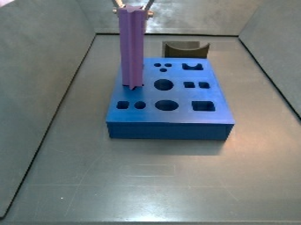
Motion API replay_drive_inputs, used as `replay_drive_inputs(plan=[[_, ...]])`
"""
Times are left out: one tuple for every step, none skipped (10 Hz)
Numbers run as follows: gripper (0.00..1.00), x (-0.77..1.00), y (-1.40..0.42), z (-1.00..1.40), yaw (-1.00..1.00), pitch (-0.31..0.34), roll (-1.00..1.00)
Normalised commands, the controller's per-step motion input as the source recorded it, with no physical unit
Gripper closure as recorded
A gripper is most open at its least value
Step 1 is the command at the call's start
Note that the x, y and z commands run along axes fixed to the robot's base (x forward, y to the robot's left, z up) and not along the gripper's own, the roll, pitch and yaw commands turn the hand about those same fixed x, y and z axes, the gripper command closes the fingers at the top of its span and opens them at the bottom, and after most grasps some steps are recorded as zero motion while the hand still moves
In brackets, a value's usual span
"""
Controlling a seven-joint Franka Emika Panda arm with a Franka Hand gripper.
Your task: Insert the star object.
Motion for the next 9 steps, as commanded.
replay_drive_inputs(plan=[[1.00, 0.00, 0.00, -0.04, 0.00, -0.006, 0.00], [1.00, 0.00, 0.00, -0.55, 0.31, -0.166, 0.22], [1.00, 0.00, -0.07, -0.51, 0.59, -0.204, 0.30], [1.00, -0.04, -0.17, -0.37, 0.63, -0.200, 0.26], [1.00, 0.00, -0.11, -0.35, 0.56, -0.184, 0.18], [1.00, -0.06, -0.05, -0.17, 0.14, -0.120, 0.03], [1.00, -0.04, -0.07, -0.50, 0.16, -0.221, 0.12], [1.00, 0.00, -0.06, -0.70, 0.09, -0.244, 0.13], [1.00, 0.05, 0.00, -0.90, -0.06, -0.147, 0.09]])
